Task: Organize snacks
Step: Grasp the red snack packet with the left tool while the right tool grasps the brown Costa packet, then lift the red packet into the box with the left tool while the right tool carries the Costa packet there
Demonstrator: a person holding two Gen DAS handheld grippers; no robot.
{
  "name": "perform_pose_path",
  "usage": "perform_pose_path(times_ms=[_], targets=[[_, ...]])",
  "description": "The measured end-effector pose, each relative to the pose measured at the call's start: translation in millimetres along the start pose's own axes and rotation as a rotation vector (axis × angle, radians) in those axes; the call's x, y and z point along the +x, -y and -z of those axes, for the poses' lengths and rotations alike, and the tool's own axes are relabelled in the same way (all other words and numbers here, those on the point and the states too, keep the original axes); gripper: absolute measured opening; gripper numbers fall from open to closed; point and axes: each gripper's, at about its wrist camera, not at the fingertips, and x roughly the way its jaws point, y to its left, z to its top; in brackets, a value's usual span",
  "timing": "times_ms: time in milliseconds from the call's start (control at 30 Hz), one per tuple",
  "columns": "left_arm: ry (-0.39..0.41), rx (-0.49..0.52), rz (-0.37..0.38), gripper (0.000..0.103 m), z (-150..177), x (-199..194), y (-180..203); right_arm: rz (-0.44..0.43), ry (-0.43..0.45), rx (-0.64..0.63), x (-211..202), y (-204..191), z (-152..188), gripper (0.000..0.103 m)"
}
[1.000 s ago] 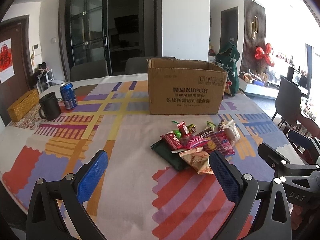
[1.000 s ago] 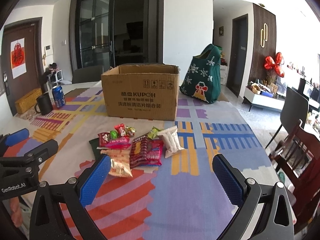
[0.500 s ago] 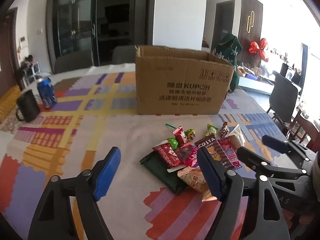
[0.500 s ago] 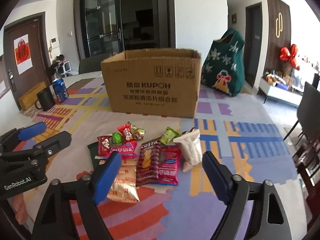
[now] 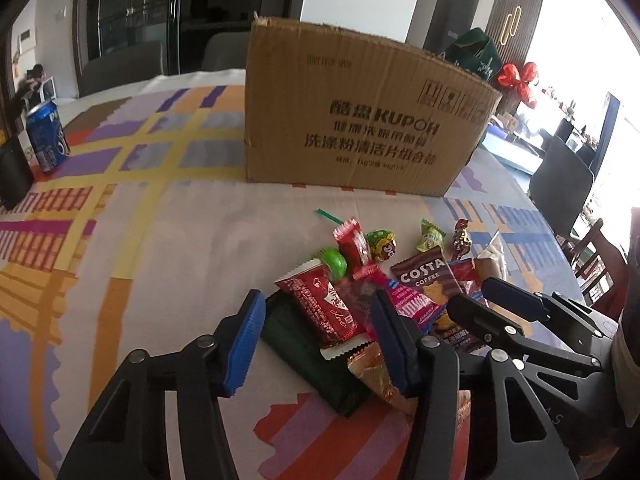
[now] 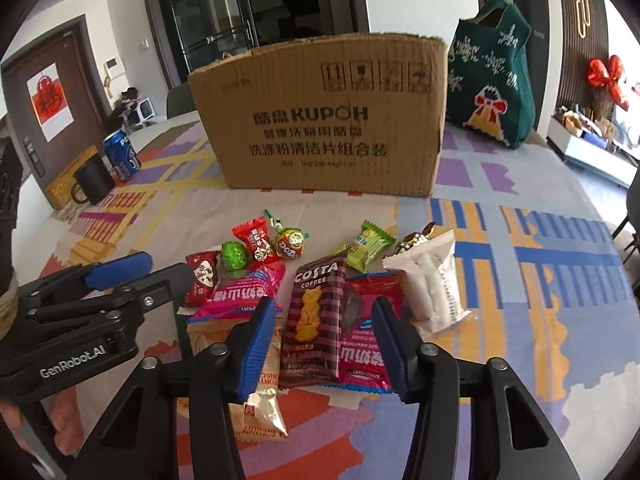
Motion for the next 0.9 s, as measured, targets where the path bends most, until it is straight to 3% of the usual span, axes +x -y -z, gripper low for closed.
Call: perform_pose_path(times_ms=[300, 700, 800, 900], targets=[[-0.044, -0.013, 0.024, 0.042, -5.5, 17.5, -1.1, -0.030, -0.048, 0.030, 19.7, 5.2, -5.6, 0.033], [-0.069, -0.036, 0.040, 0.030, -7.8, 26.3, -2.6, -0.062, -0.063, 0.015, 35.7, -1.9, -13.7, 0.031], [-0.062, -0.028, 0.030, 0.026, -8.4, 25.6, -1.5, -0.051, -0.060, 0.007, 38.0, -3.2, -14.7, 0.017], [-0.056, -0.025, 0.029, 0.022, -7.9, 22.1, 0.5, -0.072, -0.050, 0.018, 35.5, -2.8, -15.8, 0.014]])
